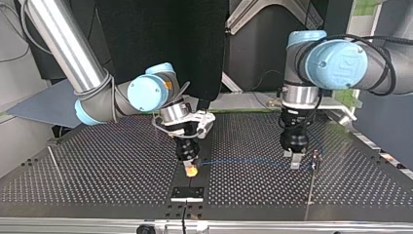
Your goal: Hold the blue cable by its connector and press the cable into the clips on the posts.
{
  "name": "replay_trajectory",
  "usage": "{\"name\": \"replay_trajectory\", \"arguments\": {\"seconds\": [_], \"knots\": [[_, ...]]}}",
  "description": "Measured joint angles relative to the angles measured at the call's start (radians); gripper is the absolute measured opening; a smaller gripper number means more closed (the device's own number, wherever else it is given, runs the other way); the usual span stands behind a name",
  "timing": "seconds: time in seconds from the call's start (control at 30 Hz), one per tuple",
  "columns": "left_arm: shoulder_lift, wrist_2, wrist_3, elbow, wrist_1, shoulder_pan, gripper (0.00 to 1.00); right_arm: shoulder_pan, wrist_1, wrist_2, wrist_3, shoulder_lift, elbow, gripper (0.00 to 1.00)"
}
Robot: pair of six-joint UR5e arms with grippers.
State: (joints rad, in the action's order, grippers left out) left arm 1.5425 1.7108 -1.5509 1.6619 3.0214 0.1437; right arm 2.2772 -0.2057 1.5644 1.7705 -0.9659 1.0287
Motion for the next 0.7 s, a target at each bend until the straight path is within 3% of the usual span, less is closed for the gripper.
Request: {"name": "replay_trajectory", "arguments": {"seconds": [0.3,0.7], "knots": [[0.028,0.062,0.001,-0.018,-0.058,0.014,1.0,-0.001,0.001,-0.001,0.0,0.0,0.0,0.0],[0.078,0.073,0.007,-0.048,-0.073,0.042,1.0,-0.001,0.001,-0.001,0.0,0.001,0.0,0.0]]}}
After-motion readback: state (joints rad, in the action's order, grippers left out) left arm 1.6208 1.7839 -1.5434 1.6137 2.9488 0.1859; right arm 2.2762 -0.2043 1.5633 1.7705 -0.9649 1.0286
